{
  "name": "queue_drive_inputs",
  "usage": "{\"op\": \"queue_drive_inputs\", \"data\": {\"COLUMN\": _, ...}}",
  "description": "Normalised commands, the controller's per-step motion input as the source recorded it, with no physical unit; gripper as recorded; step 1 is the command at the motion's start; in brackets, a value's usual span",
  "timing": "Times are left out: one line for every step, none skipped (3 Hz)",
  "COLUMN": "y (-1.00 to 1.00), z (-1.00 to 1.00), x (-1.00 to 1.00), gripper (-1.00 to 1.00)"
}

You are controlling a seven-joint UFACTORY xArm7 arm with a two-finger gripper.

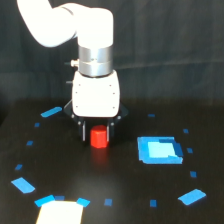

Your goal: Pick up the red object from the table

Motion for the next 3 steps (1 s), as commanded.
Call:
{"op": "queue_drive_inputs", "data": {"y": 0.09, "z": 0.46, "x": 0.04, "gripper": -1.00}}
{"op": "queue_drive_inputs", "data": {"y": 0.58, "z": 1.00, "x": -0.15, "gripper": -1.00}}
{"op": "queue_drive_inputs", "data": {"y": 0.23, "z": 1.00, "x": -0.14, "gripper": -1.00}}
